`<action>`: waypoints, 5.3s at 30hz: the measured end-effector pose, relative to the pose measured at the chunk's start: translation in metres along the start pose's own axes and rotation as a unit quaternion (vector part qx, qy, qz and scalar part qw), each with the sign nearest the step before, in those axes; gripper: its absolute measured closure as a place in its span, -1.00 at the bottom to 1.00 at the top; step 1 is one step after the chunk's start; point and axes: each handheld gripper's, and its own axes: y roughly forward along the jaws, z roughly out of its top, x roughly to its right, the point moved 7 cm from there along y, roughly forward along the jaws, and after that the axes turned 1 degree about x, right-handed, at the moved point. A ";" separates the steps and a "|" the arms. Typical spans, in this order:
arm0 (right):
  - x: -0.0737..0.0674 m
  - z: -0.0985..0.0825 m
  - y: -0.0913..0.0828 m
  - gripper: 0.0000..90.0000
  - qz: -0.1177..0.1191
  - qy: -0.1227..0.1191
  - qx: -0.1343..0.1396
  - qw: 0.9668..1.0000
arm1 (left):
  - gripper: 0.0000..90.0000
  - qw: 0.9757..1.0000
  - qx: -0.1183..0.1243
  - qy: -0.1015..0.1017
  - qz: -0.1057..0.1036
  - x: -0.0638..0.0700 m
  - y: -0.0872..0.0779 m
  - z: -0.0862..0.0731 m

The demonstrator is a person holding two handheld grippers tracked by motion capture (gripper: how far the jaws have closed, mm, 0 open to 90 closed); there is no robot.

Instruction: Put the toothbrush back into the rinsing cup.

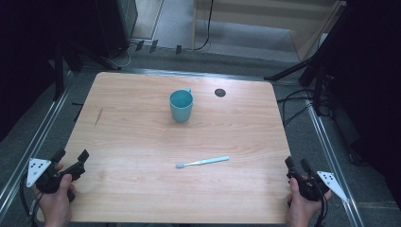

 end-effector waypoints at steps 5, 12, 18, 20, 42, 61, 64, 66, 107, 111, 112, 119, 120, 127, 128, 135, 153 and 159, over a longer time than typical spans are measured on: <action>-0.007 -0.001 0.000 0.18 0.014 -0.014 -0.006 1.000 | -0.67 1.000 0.001 0.000 0.000 0.000 0.000 0.000; -0.039 0.002 0.005 0.95 0.051 -0.107 -0.046 0.992 | -0.67 1.000 0.003 -0.003 -0.004 0.000 0.000 0.000; -0.074 0.013 0.014 1.00 0.119 -0.160 -0.088 0.976 | -0.67 1.000 0.001 0.002 -0.003 0.001 -0.001 0.000; -0.087 0.012 0.017 1.00 0.141 -0.194 -0.115 0.964 | -0.67 1.000 0.001 0.002 -0.004 0.001 0.000 0.000; -0.288 -0.040 0.026 1.00 0.374 -0.405 -0.293 0.781 | -0.66 1.000 -0.001 0.004 -0.007 0.001 0.001 0.000; -0.326 -0.120 0.045 1.00 0.411 -0.441 -0.382 0.700 | -0.66 1.000 0.000 0.005 -0.006 0.002 0.001 0.000; -0.324 -0.119 0.049 1.00 0.404 -0.448 -0.381 0.700 | -0.66 1.000 0.000 0.008 -0.006 0.002 0.001 0.000; -0.324 -0.118 0.051 1.00 0.403 -0.448 -0.381 0.702 | -0.66 1.000 0.000 0.007 -0.006 0.002 0.001 0.000; -0.253 -0.073 0.168 1.00 0.135 -0.245 -0.346 0.895 | -0.65 1.000 0.000 0.008 -0.007 0.002 0.001 0.000; -0.242 -0.066 0.171 1.00 0.118 -0.233 -0.342 0.903 | -0.65 1.000 0.000 0.008 -0.007 0.002 0.001 0.000; -0.238 -0.064 0.172 1.00 0.110 -0.230 -0.341 0.905 | -0.65 1.000 0.000 0.008 -0.007 0.002 0.001 0.000; -0.221 -0.048 0.172 1.00 0.087 -0.212 -0.341 0.912 | -0.65 1.000 0.000 0.007 -0.008 0.002 0.001 0.000; -0.218 -0.041 0.170 1.00 0.077 -0.213 -0.339 0.913 | -0.65 1.000 0.000 0.007 -0.008 0.002 0.001 0.000; -0.207 -0.022 0.157 0.73 0.073 -0.229 -0.426 0.872 | -0.65 1.000 -0.001 0.010 -0.008 0.003 0.001 0.000; -0.207 -0.022 0.154 0.71 0.076 -0.238 -0.442 0.862 | -0.65 1.000 -0.001 0.010 -0.008 0.003 0.001 0.000; -0.210 -0.034 0.149 0.61 0.090 -0.291 -0.522 0.797 | -0.65 1.000 0.000 0.012 -0.007 0.003 0.001 0.000; -0.214 -0.049 0.158 0.67 0.083 -0.295 -0.579 0.755 | -0.65 1.000 0.001 0.005 -0.010 0.002 0.001 0.000; -0.217 -0.053 0.160 0.79 0.070 -0.300 -0.580 0.754 | -0.65 1.000 0.001 0.003 -0.011 0.002 0.001 0.000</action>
